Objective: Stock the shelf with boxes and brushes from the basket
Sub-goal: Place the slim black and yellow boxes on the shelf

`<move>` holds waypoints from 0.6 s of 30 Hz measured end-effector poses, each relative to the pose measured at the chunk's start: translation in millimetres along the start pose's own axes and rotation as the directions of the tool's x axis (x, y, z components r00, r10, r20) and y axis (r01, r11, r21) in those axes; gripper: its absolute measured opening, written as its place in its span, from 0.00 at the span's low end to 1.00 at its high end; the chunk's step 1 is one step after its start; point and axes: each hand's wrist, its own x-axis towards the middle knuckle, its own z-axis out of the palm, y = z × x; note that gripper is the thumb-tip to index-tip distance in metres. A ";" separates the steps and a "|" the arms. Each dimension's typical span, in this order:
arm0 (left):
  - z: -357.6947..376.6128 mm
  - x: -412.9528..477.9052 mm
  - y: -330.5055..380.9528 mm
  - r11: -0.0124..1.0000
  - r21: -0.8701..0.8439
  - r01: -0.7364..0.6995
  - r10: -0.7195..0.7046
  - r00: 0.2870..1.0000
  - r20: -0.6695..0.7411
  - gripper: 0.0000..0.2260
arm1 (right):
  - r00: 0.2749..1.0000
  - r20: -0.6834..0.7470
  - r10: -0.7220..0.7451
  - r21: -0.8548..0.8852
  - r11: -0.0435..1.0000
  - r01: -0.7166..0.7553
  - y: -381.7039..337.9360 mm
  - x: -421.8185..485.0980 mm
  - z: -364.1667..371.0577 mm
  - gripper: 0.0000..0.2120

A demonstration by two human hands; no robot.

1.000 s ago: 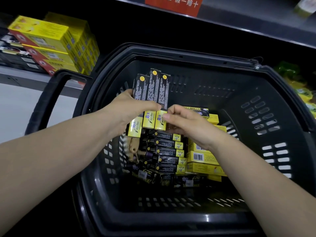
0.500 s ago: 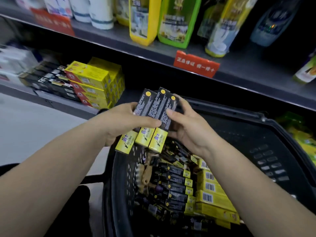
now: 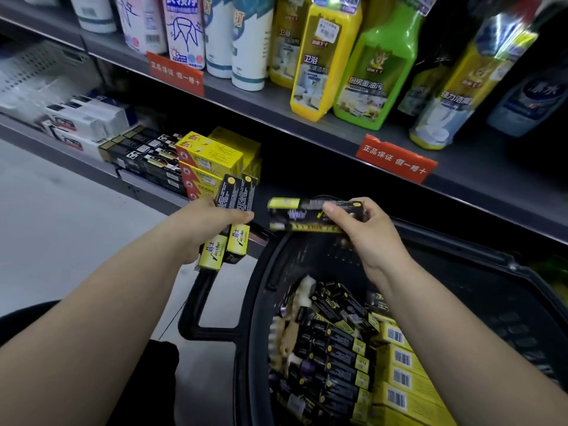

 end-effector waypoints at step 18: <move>72.2 -13.7 -5.1 0.784 -0.604 0.146 -0.056 0.985 0.166 0.09 | 0.988 0.144 0.061 -0.043 0.998 -0.056 -8.4 7.5 -20.5 0.03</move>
